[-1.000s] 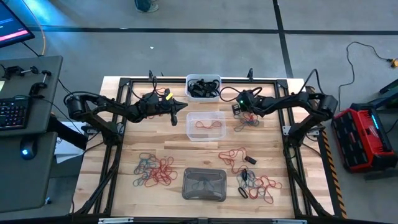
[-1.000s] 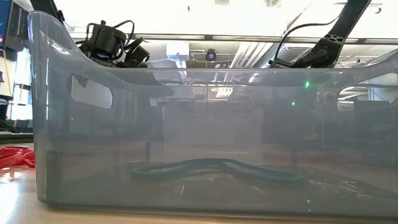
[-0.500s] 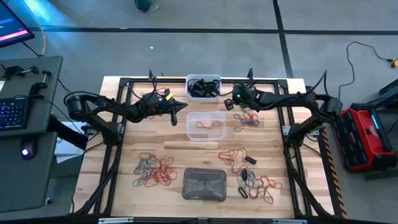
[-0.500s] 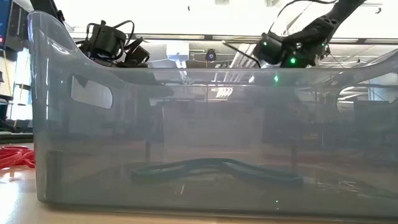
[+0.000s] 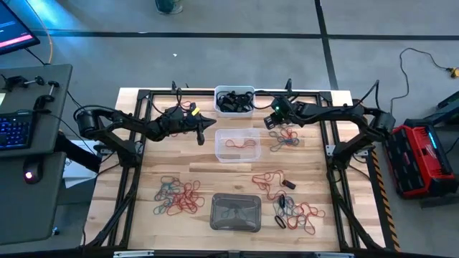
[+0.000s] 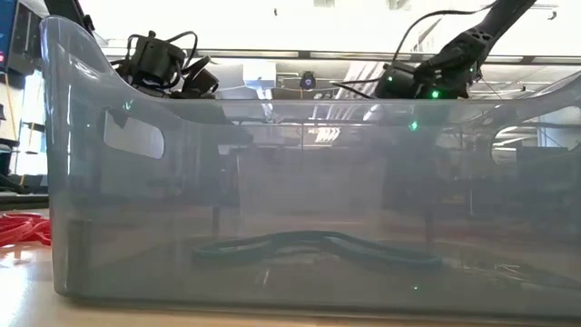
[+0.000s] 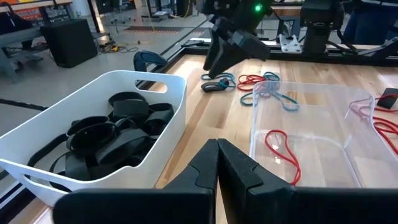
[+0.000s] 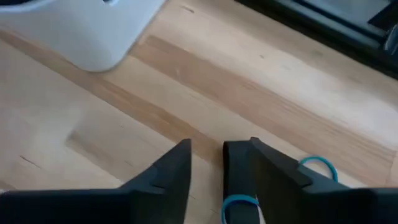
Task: Sort rubber bands into baskets
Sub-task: Put the black rubber band into the white bin
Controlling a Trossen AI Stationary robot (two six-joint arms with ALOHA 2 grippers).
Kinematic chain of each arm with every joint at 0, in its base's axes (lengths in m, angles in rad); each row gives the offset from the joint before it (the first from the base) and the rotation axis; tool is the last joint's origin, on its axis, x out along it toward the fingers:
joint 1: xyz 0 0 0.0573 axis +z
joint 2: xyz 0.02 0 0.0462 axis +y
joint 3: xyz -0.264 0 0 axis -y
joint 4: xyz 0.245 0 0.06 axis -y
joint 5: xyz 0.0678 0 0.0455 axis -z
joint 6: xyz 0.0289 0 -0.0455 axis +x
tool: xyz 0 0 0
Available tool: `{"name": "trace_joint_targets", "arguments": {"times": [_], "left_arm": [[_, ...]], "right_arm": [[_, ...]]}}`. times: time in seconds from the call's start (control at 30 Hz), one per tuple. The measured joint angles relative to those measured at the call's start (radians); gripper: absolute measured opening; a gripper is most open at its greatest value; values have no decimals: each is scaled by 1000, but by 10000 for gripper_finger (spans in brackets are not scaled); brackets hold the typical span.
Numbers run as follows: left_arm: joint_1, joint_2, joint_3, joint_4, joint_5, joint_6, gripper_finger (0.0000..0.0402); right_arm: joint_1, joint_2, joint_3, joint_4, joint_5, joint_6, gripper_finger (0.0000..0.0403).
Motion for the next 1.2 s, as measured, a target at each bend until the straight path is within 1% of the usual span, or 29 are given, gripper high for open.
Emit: {"name": "trace_joint_targets", "arguments": {"times": [0.1,0.17,0.27,0.4,0.53,0.63,0.7,0.87,0.9,1.07,1.2], "left_arm": [[0,0,0,0,0,0,0],[0,0,0,0,0,0,0],[0,0,0,0,0,0,0],[0,0,0,0,0,0,0],[0,0,0,0,0,0,0],[0,0,0,0,0,1,0],[0,0,0,0,0,3,0],[0,0,0,0,0,8,0],[0,0,0,0,0,8,0],[0,0,0,-1,0,8,0],[0,0,0,-1,0,8,0]], "right_arm": [[-23,0,-13,4,-3,-19,176],[-38,5,-17,4,-7,-39,182],[-49,29,-17,14,-42,-61,181],[-51,88,-17,38,-79,-68,168],[-51,139,-15,55,-75,-59,147],[-43,151,-14,65,-68,-60,119],[-33,146,-13,68,-49,-60,93],[-5,127,14,61,-15,-87,14],[3,121,23,67,0,-99,7],[32,94,64,64,16,-133,13],[55,79,93,59,32,-164,2]]}}
